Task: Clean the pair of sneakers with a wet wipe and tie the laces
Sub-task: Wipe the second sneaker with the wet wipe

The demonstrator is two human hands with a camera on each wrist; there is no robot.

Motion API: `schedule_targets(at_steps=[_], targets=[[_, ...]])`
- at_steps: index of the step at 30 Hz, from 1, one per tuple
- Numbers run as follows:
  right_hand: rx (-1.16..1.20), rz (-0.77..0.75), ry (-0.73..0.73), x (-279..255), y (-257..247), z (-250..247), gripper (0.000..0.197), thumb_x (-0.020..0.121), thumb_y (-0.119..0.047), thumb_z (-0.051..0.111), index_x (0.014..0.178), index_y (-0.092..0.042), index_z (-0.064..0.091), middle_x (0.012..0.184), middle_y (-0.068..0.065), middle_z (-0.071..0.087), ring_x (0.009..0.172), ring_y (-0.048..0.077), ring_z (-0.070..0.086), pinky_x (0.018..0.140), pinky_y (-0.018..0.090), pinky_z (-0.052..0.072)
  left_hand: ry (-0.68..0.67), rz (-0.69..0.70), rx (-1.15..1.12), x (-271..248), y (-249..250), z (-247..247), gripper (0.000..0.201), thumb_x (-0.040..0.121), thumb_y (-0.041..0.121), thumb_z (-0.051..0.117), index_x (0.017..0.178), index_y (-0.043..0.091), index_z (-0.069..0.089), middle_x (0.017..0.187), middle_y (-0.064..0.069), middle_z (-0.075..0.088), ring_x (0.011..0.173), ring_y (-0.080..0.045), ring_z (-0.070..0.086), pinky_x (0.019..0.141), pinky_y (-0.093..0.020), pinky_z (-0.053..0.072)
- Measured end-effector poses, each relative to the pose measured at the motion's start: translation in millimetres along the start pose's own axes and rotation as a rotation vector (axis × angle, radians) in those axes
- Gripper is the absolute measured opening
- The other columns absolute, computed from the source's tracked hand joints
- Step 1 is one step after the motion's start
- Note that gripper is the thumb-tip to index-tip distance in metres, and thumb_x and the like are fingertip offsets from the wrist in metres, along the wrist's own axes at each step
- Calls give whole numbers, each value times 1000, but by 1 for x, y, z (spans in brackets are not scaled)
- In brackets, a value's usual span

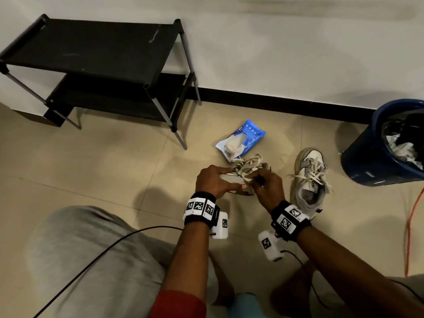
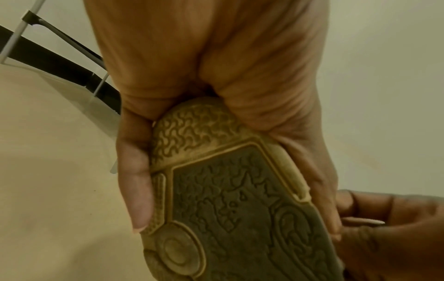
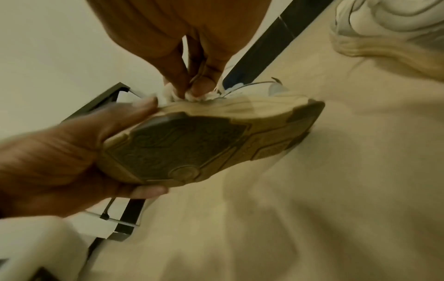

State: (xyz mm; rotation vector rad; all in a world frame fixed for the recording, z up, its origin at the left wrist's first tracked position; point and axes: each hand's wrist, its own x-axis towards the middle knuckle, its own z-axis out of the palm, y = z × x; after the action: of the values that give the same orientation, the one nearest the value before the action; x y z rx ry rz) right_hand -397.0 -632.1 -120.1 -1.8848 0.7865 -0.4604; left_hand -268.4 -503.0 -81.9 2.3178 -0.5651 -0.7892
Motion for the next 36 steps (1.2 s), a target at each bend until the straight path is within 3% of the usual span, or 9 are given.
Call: schedule_targets(at_steps=[6,12,17,20,22,25,28,32,36], targets=[[-195,214,97,22,42,-18,17,79,2,65,85,-12,72,95,13,70,90,29,65,77,26,46,11,-3,-34,-2,1,-1,79,39,75,84,110,41,74,107,10,74,101,-8,66,86,-22,50],[39,19,29,-16,6,5,18,76,4,67,79,-14,67,81,2,69,75,18,65,65,27,54,12,-36,-77,0,0,-4,80,40,77,83,112,41,73,107,10,74,99,-8,67,85,-21,52],[-152,228,147,13,47,-12,16,76,1,70,83,-13,70,89,13,71,84,30,66,77,31,51,26,-75,-149,-1,2,-1,92,30,85,79,111,42,73,99,12,75,90,-8,69,75,-34,61],[4,103,95,-7,22,3,13,78,-3,69,83,-15,70,82,2,71,75,19,67,68,33,54,32,-98,-148,2,2,0,91,30,88,76,109,44,73,97,12,75,89,-9,69,74,-34,62],[47,-8,38,-21,7,10,10,80,-5,70,84,-14,69,84,-2,70,75,15,66,66,26,52,41,-107,-159,4,-1,-1,88,30,89,75,106,46,73,96,12,75,88,-9,70,74,-34,62],[-106,-3,136,-2,21,3,17,74,7,68,80,-9,67,83,4,68,75,20,64,68,12,42,43,-141,-215,4,-2,-1,81,34,83,80,104,43,74,97,14,75,89,-8,70,75,-34,61],[-154,92,179,8,37,-5,17,74,7,68,77,-10,69,80,12,69,77,29,65,71,24,45,59,-171,-247,4,0,0,81,35,80,82,105,38,75,96,12,75,87,-10,70,74,-35,62],[-65,-128,103,-16,7,1,18,75,5,72,79,-12,69,81,-3,68,74,10,61,70,21,47,64,-207,-278,7,-6,3,77,37,77,83,103,37,76,93,12,75,86,-9,70,73,-35,62],[-40,-292,74,-12,-8,9,21,74,11,70,81,-9,69,86,-2,67,82,14,62,76,22,48,50,-223,-332,8,-8,0,69,46,73,84,100,32,77,87,10,74,77,-11,71,64,-34,63]])
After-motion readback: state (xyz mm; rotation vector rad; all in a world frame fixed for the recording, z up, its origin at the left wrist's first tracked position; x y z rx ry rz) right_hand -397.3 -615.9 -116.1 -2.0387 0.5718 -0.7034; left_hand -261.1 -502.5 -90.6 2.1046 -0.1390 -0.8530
